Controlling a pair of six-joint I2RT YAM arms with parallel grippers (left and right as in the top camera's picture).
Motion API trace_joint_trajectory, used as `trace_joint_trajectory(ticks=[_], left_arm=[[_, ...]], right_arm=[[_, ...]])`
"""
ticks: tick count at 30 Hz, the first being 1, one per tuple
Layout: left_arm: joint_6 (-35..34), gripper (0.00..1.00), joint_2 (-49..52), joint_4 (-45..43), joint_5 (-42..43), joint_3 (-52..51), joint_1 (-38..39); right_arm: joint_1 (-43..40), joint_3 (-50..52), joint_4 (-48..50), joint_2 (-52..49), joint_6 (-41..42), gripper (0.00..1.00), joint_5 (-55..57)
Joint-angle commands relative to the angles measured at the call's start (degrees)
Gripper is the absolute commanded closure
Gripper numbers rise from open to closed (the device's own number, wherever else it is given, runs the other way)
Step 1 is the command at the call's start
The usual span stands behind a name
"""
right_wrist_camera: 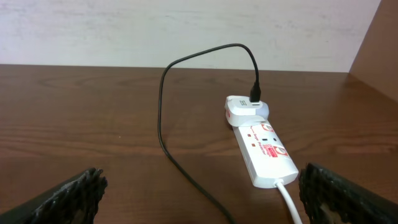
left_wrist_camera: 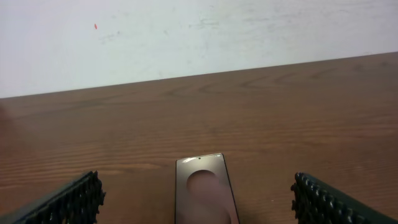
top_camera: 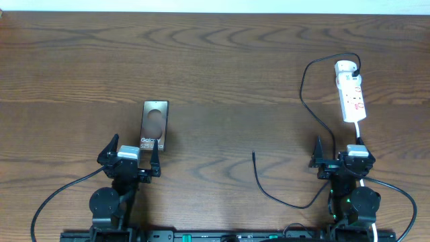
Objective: Plug charger to phone and switch on socket
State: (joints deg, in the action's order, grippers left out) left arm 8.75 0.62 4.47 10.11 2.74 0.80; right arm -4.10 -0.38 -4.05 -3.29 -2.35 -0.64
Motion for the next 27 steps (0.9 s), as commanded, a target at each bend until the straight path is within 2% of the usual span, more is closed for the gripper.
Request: trace_joint_trajectory(ticks=[1,12,17,20,24,27], left_arm=[[-0.9,0.03,-0.4,0.2,-0.3,-1.7,-0.3],[-0.9,0.03,-0.4,-0.8,-0.1,-1.7,-0.3],[-1.0,0.03,-0.4,-3.7,4.3,-1.7,-0.2],[-4.1,0.03,-0.4,-4.5,4.2,-1.7,-0.3],[-12.7,0.03,-0.3,-5.5,4.2,-1.2,-0.3],[-15.0,0.03,0.9,-6.1,4.2,1.5,-0.2]], right_arm=[[0.4,0.1,-0.3,0.3,-0.7,0.01,0.3],[0.4,0.1,-0.3,0.3,-0.7,0.01,0.3],[0.4,0.1,-0.3,0.3,-0.7,0.01,0.3],[0.4,0.1,-0.3,0.3,-0.7,0.01,0.3],[0.4,0.1,-0.3,0.3,-0.7,0.01,0.3],[0.4,0.1,-0.3,0.3,-0.7,0.01,0.3]])
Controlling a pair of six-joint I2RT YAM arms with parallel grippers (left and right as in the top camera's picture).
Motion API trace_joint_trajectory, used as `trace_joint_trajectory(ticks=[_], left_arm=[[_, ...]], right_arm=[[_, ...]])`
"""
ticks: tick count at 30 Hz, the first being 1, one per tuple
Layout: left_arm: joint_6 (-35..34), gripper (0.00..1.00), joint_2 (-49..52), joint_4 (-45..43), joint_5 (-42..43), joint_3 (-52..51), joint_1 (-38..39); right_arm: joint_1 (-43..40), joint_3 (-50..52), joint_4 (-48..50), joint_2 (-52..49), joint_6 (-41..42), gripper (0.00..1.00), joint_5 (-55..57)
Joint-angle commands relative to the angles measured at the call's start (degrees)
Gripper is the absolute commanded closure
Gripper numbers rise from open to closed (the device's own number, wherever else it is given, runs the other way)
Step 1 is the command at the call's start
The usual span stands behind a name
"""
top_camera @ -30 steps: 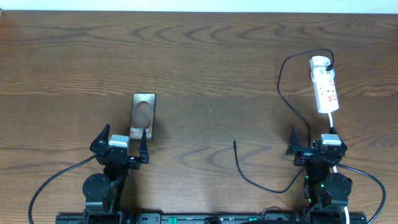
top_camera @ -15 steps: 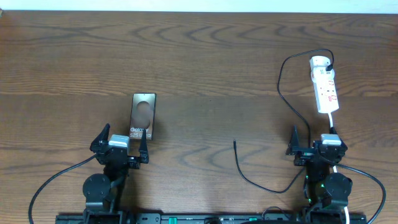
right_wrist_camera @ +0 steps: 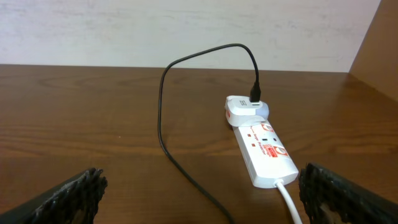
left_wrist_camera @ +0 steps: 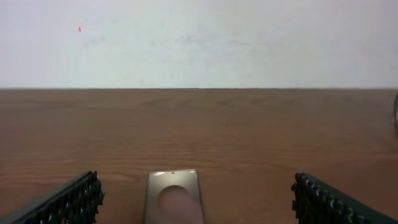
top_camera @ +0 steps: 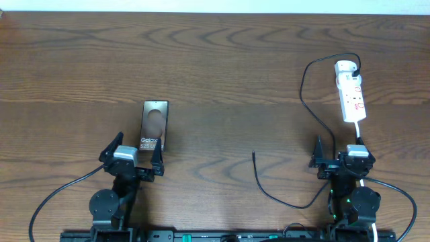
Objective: Plug charger to phone and switch on socket
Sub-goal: 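Move the left gripper forward over the phone and lower onto it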
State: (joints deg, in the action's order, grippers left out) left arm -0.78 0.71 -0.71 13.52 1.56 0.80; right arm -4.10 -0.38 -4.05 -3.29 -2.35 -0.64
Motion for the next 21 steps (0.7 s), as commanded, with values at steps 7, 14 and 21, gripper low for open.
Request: trace_joint_trajectory(ticks=[7,14,21], left_arm=[[-5.5,0.02,16.0,0.7,0.9,16.3,-0.2],[-5.5,0.15,39.5,12.3,1.7,36.8,-0.2],[-5.3,0.34,58.5,28.0,4.0,56.7,-0.2]], right_arm=[[0.4,0.1,-0.3,0.3,-0.7,0.01,0.3],[0.4,0.1,-0.3,0.3,-0.7,0.01,0.3],[0.4,0.1,-0.3,0.3,-0.7,0.01,0.3]])
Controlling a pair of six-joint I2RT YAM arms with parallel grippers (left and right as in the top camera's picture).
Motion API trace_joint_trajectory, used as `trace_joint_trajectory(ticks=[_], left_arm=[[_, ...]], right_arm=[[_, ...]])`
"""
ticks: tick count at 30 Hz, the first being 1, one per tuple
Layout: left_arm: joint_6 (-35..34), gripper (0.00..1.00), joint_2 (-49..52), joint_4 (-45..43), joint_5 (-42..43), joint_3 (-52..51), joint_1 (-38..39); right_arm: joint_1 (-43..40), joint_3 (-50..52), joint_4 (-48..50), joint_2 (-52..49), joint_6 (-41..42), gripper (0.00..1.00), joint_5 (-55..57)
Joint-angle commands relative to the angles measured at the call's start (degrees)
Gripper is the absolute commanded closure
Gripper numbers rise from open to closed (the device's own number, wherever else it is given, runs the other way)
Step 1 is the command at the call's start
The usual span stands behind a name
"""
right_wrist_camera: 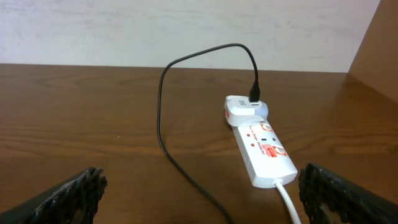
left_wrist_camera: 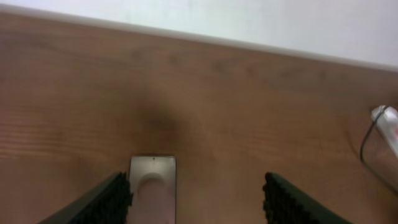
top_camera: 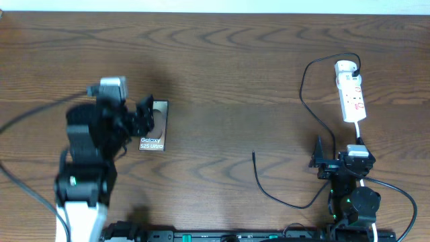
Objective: Plug charger to phone and switch on socket
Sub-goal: 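Move the left gripper forward over the phone and lower onto it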
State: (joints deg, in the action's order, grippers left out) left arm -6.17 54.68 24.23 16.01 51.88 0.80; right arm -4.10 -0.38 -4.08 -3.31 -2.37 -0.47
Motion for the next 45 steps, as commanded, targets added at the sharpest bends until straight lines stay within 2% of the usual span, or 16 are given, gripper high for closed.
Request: trace_joint_trajectory(ticks=[1,7,13,14,15,24,31,45], left_arm=[[0.1,0.34,6.7,5.7,1.5,8.8,-0.2],[3.0,0.34,16.1,20.6,1.6,20.0,-0.2],[4.0,0.34,20.7,24.6,1.6,23.3,-0.2],[4.0,0.08,20.9,24.6,1.6,23.3,-0.2],[4.0,0.03,21.1,24.6,1.6,23.3,-0.2],[2.4,0.02,21.1,24.2,1.6,23.3,-0.2],[4.0,0.02,22.3,25.5,1.3,23.3,-0.1],[4.0,0.02,34.4,25.4,-0.9,23.3,-0.1]], right_arm=[[0.4,0.1,-0.2,0.3,-0.7,0.01,0.1],[0.5,0.1,-0.2,0.3,-0.7,0.01,0.1],[0.5,0.1,-0.2,0.3,-0.7,0.01,0.1],[0.4,0.1,-0.2,0.3,-0.7,0.01,0.1],[0.4,0.1,-0.2,0.3,-0.7,0.01,0.1],[0.4,0.1,-0.2,0.3,-0.7,0.01,0.1],[0.4,0.1,-0.2,0.3,-0.7,0.01,0.1],[0.4,0.1,-0.2,0.3,-0.7,0.01,0.1]])
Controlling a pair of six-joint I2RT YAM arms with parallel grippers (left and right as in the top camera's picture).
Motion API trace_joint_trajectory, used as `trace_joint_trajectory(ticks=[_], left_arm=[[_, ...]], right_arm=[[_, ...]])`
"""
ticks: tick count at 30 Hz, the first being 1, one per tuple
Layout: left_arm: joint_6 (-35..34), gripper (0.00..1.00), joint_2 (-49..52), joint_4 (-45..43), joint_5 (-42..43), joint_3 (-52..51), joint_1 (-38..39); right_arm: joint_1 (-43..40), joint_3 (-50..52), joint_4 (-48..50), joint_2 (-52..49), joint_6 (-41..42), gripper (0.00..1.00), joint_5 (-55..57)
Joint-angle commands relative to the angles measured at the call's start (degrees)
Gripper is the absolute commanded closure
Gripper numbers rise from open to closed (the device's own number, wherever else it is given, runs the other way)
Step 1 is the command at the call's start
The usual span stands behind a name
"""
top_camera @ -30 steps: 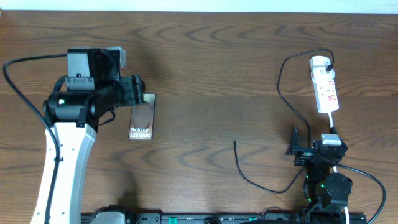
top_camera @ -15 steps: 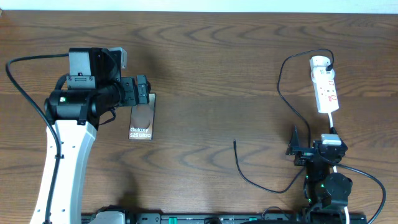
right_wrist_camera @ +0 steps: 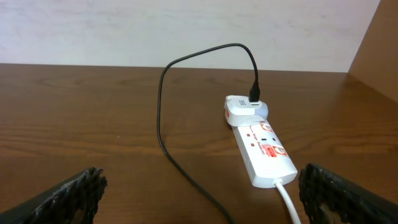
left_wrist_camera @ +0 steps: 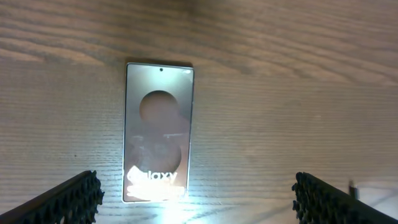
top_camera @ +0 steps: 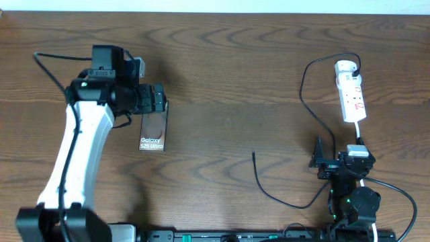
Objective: Plug charger to phone and switch on socket
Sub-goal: 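Move the left gripper forward over the phone and lower onto it, then close the left gripper on the phone's long edges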
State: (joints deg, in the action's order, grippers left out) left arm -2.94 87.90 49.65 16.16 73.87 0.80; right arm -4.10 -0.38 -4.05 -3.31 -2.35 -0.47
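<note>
The phone (top_camera: 152, 133) lies face down on the wooden table, silver, with "Galaxy" printed at its near end. In the left wrist view the whole phone (left_wrist_camera: 158, 130) shows from above, between and ahead of the fingertips. My left gripper (top_camera: 155, 101) hovers open over the phone's far end, holding nothing. The white power strip (top_camera: 352, 97) lies at the far right with a white charger (top_camera: 345, 67) plugged in. Its black cable (top_camera: 304, 94) loops down to a free plug end (top_camera: 253, 154) at mid-table. My right gripper (top_camera: 338, 162) rests open near the front edge, facing the strip (right_wrist_camera: 265, 149).
The strip's white lead (top_camera: 358, 131) runs back towards the right arm's base. Black arm cables trail along the front edge on both sides. The charger cable's lowest loop (top_camera: 295, 203) lies just left of the right arm.
My left arm has reached further over the table. Its gripper was at the phone's left side, viewing it at a slant; now it is over the far end, pointing straight down. Phone unmoved.
Both arms sat parked at the front edge with grippers open, the left one just behind the phone. The left wrist then levelled out, later stood raised beside the phone, and now hangs over it. The right arm, cable and strip have stayed put.
</note>
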Motion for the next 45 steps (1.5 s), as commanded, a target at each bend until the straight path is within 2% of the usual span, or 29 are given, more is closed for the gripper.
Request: trace_joint_trajectory(ticks=[1,4,16,38,45], left_arm=[[0.7,0.02,1.8,0.0,-2.1,1.3,0.1],[0.7,0.02,3.5,0.0,-6.1,1.3,1.1],[1.3,0.02,10.6,-0.7,-13.2,1.3,4.3],[1.9,0.02,19.5,-5.0,-13.2,-1.4,4.3],[2.3,0.02,19.6,-4.7,-13.2,-1.7,4.3]], right_arm=[[0.4,0.1,-0.3,0.3,-0.7,0.01,0.1],[0.4,0.1,-0.3,0.3,-0.7,0.01,0.1],[0.4,0.1,-0.3,0.3,-0.7,0.01,0.1],[0.4,0.1,-0.3,0.3,-0.7,0.01,0.1],[0.4,0.1,-0.3,0.3,-0.7,0.01,0.1]])
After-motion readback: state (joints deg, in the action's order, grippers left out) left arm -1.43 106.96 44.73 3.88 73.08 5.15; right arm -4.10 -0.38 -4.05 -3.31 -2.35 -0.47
